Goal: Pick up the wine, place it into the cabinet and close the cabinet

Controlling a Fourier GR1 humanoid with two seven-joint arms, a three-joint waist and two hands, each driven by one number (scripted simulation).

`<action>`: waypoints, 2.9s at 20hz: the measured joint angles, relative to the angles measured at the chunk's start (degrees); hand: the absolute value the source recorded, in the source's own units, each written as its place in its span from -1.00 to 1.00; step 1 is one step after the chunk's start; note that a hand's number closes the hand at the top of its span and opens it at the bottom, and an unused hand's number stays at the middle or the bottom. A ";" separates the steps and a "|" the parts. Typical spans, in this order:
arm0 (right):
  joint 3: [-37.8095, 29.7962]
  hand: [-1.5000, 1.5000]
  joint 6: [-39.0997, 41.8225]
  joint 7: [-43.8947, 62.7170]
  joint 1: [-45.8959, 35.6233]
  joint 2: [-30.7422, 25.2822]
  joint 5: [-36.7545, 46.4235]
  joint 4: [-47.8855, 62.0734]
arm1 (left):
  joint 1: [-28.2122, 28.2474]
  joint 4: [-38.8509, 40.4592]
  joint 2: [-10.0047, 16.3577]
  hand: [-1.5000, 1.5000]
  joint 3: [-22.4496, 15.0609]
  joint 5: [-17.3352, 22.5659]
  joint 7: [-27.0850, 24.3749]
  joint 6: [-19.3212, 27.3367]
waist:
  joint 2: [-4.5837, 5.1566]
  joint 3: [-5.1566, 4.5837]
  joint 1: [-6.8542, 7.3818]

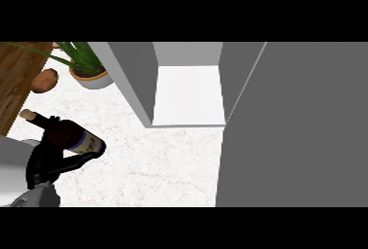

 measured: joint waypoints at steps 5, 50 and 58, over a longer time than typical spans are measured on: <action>0.53 -1.00 0.03 -0.91 0.88 0.16 0.06 0.06 | -1.70 3.08 -1.30 -1.00 1.41 2.48 -2.07 0.08 | -0.04 0.01 -0.05; -0.46 -1.00 1.03 -2.16 2.24 0.26 -0.01 0.53 | 9.65 -9.79 -8.55 1.00 -15.44 7.58 -20.06 -8.49 | -0.36 0.13 0.76; -2.16 -1.00 1.26 -0.95 0.81 0.20 -0.31 0.59 | 12.35 -27.33 -8.81 1.00 -29.26 10.42 -10.19 3.94 | -0.32 0.13 0.60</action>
